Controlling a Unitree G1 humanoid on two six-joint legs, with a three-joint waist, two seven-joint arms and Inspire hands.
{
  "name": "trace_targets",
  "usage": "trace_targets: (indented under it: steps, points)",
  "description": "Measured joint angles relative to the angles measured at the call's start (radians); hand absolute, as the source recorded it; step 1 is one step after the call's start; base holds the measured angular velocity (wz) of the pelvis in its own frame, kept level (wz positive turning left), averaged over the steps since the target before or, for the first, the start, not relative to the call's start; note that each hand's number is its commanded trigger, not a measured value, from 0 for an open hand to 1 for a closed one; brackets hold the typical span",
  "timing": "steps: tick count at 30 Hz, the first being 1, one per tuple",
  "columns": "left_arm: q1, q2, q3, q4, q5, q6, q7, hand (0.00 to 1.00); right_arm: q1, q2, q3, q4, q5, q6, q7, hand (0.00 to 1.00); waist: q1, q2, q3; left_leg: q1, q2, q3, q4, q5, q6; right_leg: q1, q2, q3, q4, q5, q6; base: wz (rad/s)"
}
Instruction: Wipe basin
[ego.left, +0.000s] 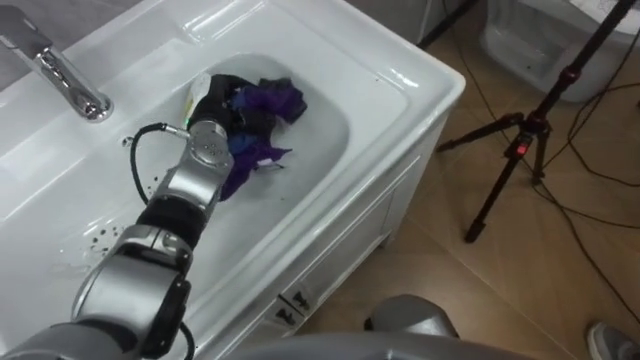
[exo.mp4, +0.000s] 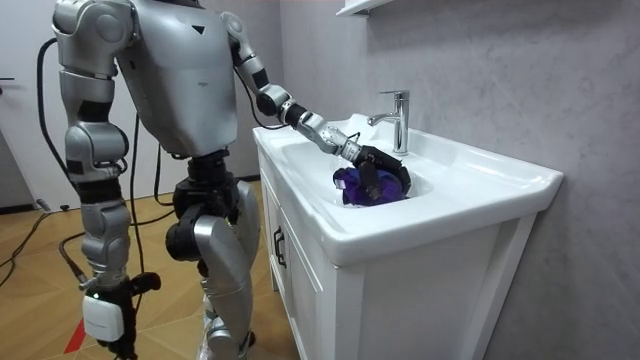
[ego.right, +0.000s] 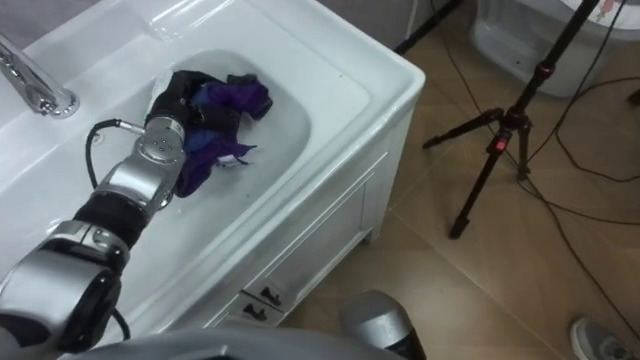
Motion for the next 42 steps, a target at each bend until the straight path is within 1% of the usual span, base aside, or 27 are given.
trace_targets:
  steps: [2, 3, 5, 7, 8, 10, 11, 12, 13, 15, 16, 19, 21, 22, 24, 26, 28, 30, 32, 35, 36, 37, 38, 39, 40, 41, 42]
  points:
    - [0.003, -0.002, -0.027, 0.000, 0.007, -0.002, 0.001, 1.00, 0.001, 0.001, 0.000, -0.007, 0.001, 0.001, 0.007, 0.00, 0.001, -0.005, -0.0007, 0.002, 0.001, -0.012, 0.000, 0.000, 0.000, 0.014, -0.001, -0.010, -0.020, 0.000, 0.000, 0.18]
    - [0.016, -0.004, -0.037, 0.001, 0.017, -0.011, 0.001, 1.00, 0.001, 0.002, 0.000, -0.007, 0.001, 0.001, 0.007, 0.00, 0.002, -0.006, -0.0003, 0.010, 0.003, -0.015, -0.001, 0.000, 0.000, 0.027, 0.000, -0.012, -0.034, 0.001, 0.000, 0.10]
    - [0.045, -0.010, -0.041, 0.001, 0.025, -0.018, 0.001, 1.00, 0.001, 0.002, 0.000, -0.007, -0.001, 0.006, 0.009, 0.00, 0.004, -0.008, -0.0042, 0.015, 0.004, -0.017, -0.002, 0.000, 0.000, 0.033, 0.001, -0.013, -0.038, 0.000, 0.000, 0.07]
    - [0.077, -0.014, -0.041, 0.000, 0.063, -0.040, 0.002, 1.00, 0.002, 0.009, -0.001, -0.003, -0.017, 0.021, 0.019, 0.00, 0.013, -0.009, -0.0052, 0.016, 0.004, -0.022, -0.002, 0.000, 0.000, 0.039, 0.001, -0.021, -0.040, 0.000, 0.000, 0.07]
    - [0.088, -0.014, -0.041, -0.001, 0.062, -0.048, 0.002, 1.00, 0.002, 0.010, -0.001, -0.003, -0.017, 0.023, 0.020, 0.00, 0.017, -0.009, -0.0055, 0.017, 0.004, -0.021, -0.002, 0.000, 0.000, 0.043, 0.001, -0.022, -0.039, -0.001, 0.000, 0.00]
    - [0.139, -0.013, -0.034, -0.001, 0.063, -0.074, 0.004, 1.00, 0.009, 0.016, -0.003, -0.004, -0.017, 0.031, 0.021, 0.00, 0.022, -0.013, -0.0074, 0.029, 0.004, -0.025, -0.004, 0.000, 0.000, 0.056, 0.001, -0.027, -0.034, -0.002, -0.001, 0.02]
    - [0.148, -0.013, -0.031, -0.002, 0.065, -0.079, 0.003, 1.00, 0.011, 0.017, -0.003, -0.004, -0.017, 0.033, 0.023, 0.00, 0.027, -0.015, -0.0084, 0.032, 0.003, -0.026, -0.005, 0.000, 0.000, 0.058, 0.002, -0.027, -0.033, -0.003, -0.001, 0.00]
    - [0.176, -0.013, -0.023, 0.005, 0.077, -0.094, 0.003, 1.00, 0.012, 0.018, -0.006, -0.007, -0.017, 0.034, 0.030, 0.00, 0.042, -0.019, -0.0115, 0.035, 0.002, -0.027, -0.006, 0.000, 0.000, 0.059, 0.001, -0.028, -0.033, -0.007, -0.002, 0.00]
    - [0.188, -0.011, -0.022, 0.007, 0.081, -0.110, 0.003, 1.00, 0.012, 0.020, -0.009, -0.009, -0.016, 0.034, 0.032, 0.00, 0.050, -0.026, -0.0155, 0.037, 0.002, -0.032, -0.005, 0.000, 0.000, 0.062, 0.001, -0.032, -0.032, -0.009, -0.002, 0.05]
    - [0.219, -0.006, -0.021, 0.011, 0.082, -0.134, 0.003, 1.00, 0.019, 0.021, -0.012, -0.007, -0.015, 0.035, 0.033, 0.00, 0.060, -0.033, -0.0199, 0.042, 0.002, -0.042, -0.005, 0.000, 0.000, 0.065, 0.001, -0.035, -0.036, -0.010, -0.002, 0.12]
    - [0.236, -0.008, -0.017, 0.022, 0.089, -0.149, 0.003, 1.00, 0.016, 0.020, -0.023, -0.011, -0.017, 0.034, 0.035, 0.00, 0.079, -0.036, -0.0216, 0.045, 0.002, -0.043, -0.006, 0.000, 0.000, 0.069, 0.001, -0.037, -0.037, -0.010, -0.002, 0.06]
    - [0.261, -0.014, 0.017, 0.032, 0.128, -0.178, 0.003, 1.00, 0.010, 0.022, -0.042, -0.017, -0.017, 0.032, 0.039, 0.00, 0.106, -0.037, -0.0224, 0.047, 0.002, -0.059, -0.020, -0.001, 0.000, 0.079, 0.001, -0.052, -0.043, -0.009, -0.003, 0.11]
    - [0.279, -0.015, 0.032, 0.032, 0.141, -0.192, 0.002, 1.00, 0.007, 0.023, -0.043, -0.017, -0.017, 0.031, 0.039, 0.00, 0.110, -0.038, -0.0240, 0.048, 0.002, -0.076, -0.021, -0.001, 0.000, 0.086, 0.000, -0.063, -0.049, -0.008, -0.003, 0.23]
    - [0.284, -0.016, 0.043, 0.034, 0.151, -0.199, 0.002, 1.00, 0.006, 0.023, -0.050, -0.020, -0.017, 0.031, 0.039, 0.00, 0.119, -0.037, -0.0243, 0.048, 0.002, -0.082, -0.021, -0.001, -0.001, 0.091, 0.000, -0.068, -0.050, -0.008, -0.003, 0.19]
    - [0.289, -0.019, 0.054, 0.034, 0.175, -0.202, 0.002, 1.00, 0.007, 0.023, -0.065, -0.031, -0.016, 0.031, 0.038, 0.00, 0.130, -0.035, -0.0245, 0.050, 0.002, -0.090, -0.022, -0.001, -0.002, 0.100, 0.000, -0.075, -0.054, -0.008, -0.005, 0.12]
    - [0.299, -0.018, 0.065, 0.034, 0.209, -0.212, 0.003, 1.00, 0.003, 0.023, -0.079, -0.041, -0.018, 0.030, 0.037, 0.00, 0.137, -0.034, -0.0263, 0.050, 0.001, -0.100, -0.022, 0.000, -0.003, 0.103, 0.000, -0.080, -0.051, -0.011, -0.008, 0.09]
    - [0.306, -0.019, 0.076, 0.034, 0.234, -0.221, 0.011, 1.00, 0.001, 0.024, -0.080, -0.039, -0.029, 0.029, 0.038, 0.00, 0.155, -0.034, -0.0265, 0.055, 0.000, -0.105, -0.019, 0.003, -0.007, 0.108, 0.002, -0.080, -0.050, -0.012, -0.010, 0.00]
    - [0.325, -0.020, 0.094, 0.034, 0.281, -0.227, 0.032, 1.00, -0.002, 0.024, -0.080, -0.039, -0.055, 0.029, 0.037, 0.00, 0.190, -0.035, -0.0266, 0.067, 0.001, -0.109, -0.019, 0.005, -0.009, 0.119, 0.003, -0.085, -0.049, -0.017, -0.015, 0.00]
    - [0.339, -0.018, 0.120, 0.034, 0.309, -0.227, 0.063, 1.00, -0.003, 0.024, -0.080, -0.038, -0.060, 0.029, 0.035, 0.00, 0.206, -0.035, -0.0267, 0.069, 0.001, -0.117, -0.019, 0.006, -0.011, 0.122, 0.002, -0.091, -0.050, -0.021, -0.017, 0.08]
    - [0.355, 0.001, 0.154, 0.036, 0.372, -0.226, 0.090, 1.00, -0.016, 0.024, -0.092, -0.037, -0.083, 0.030, 0.036, 0.00, 0.216, -0.035, -0.0265, 0.069, 0.002, -0.134, -0.019, 0.008, -0.015, 0.131, -0.001, -0.107, -0.052, -0.024, -0.019, 0.17]
    - [0.359, 0.012, 0.164, 0.037, 0.417, -0.226, 0.101, 1.00, -0.025, 0.024, -0.108, -0.037, -0.098, 0.030, 0.037, 0.00, 0.221, -0.033, -0.0260, 0.069, 0.002, -0.135, -0.019, 0.009, -0.015, 0.130, 0.000, -0.107, -0.054, -0.027, -0.020, 0.00]
    - [0.362, 0.019, 0.172, 0.037, 0.455, -0.226, 0.114, 1.00, -0.033, 0.022, -0.118, -0.035, -0.106, 0.028, 0.036, 0.00, 0.226, -0.028, -0.0243, 0.069, 0.003, -0.135, -0.020, 0.009, -0.016, 0.130, 0.001, -0.109, -0.055, -0.027, -0.021, 0.00]
    - [0.364, 0.023, 0.172, 0.037, 0.471, -0.226, 0.121, 1.00, -0.036, 0.018, -0.119, -0.035, -0.107, 0.028, 0.036, 0.00, 0.229, -0.028, -0.0250, 0.068, 0.003, -0.136, -0.020, 0.009, -0.016, 0.130, 0.001, -0.109, -0.055, -0.027, -0.021, 0.03]
    - [0.366, 0.026, 0.173, 0.037, 0.497, -0.222, 0.134, 1.00, -0.042, 0.010, -0.120, -0.035, -0.104, 0.026, 0.036, 0.00, 0.235, -0.023, -0.0262, 0.068, 0.003, -0.139, -0.022, 0.009, -0.016, 0.130, 0.001, -0.112, -0.055, -0.028, -0.022, 0.09]
    - [0.370, 0.029, 0.174, 0.037, 0.510, -0.221, 0.145, 1.00, -0.044, 0.003, -0.119, -0.035, -0.096, 0.021, 0.035, 0.00, 0.238, -0.014, -0.0265, 0.067, 0.003, -0.147, -0.025, 0.009, -0.016, 0.133, -0.001, -0.121, -0.060, -0.028, -0.022, 0.12]
    - [0.373, 0.030, 0.176, 0.037, 0.518, -0.221, 0.151, 1.00, -0.044, 0.001, -0.120, -0.036, -0.094, 0.021, 0.034, 0.00, 0.239, -0.010, -0.0268, 0.066, 0.003, -0.150, -0.026, 0.009, -0.016, 0.134, -0.001, -0.123, -0.063, -0.028, -0.022, 0.09]
    - [0.386, 0.035, 0.189, 0.031, 0.543, -0.221, 0.164, 1.00, -0.048, -0.004, -0.121, -0.038, -0.094, 0.020, 0.030, 0.00, 0.245, -0.002, -0.0289, 0.065, 0.003, -0.151, -0.026, 0.010, -0.017, 0.133, -0.001, -0.123, -0.065, -0.027, -0.022, 0.03]
